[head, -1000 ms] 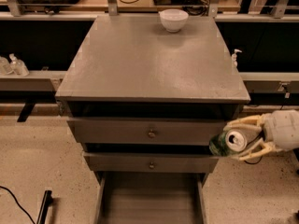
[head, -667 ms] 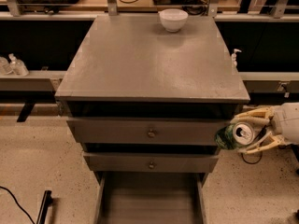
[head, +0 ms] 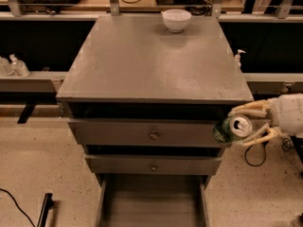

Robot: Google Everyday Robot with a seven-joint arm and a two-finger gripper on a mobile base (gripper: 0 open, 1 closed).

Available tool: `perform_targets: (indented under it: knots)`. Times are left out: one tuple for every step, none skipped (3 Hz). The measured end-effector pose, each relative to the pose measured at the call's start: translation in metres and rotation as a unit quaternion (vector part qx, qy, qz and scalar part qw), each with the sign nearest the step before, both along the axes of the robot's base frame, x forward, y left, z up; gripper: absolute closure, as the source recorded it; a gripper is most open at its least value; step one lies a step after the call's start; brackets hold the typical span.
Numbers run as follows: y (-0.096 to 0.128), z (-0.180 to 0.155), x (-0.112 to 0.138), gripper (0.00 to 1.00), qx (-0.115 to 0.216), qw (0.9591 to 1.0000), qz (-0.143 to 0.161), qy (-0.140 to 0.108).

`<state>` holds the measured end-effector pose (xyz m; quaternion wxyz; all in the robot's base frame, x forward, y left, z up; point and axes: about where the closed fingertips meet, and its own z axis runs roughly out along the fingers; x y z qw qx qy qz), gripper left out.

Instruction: Pick green can from bottom drawer and place on counter

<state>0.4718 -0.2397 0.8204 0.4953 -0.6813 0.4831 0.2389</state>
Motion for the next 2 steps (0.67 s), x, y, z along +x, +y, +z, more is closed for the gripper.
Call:
perform_targets:
  knots:
    - [0.022,0.024,0.036,1.0,-0.041,0.999,-0.003,-0.019]
    - [0.044,0.05,0.068,1.0,-0.074,0.9963,0.007,-0.043]
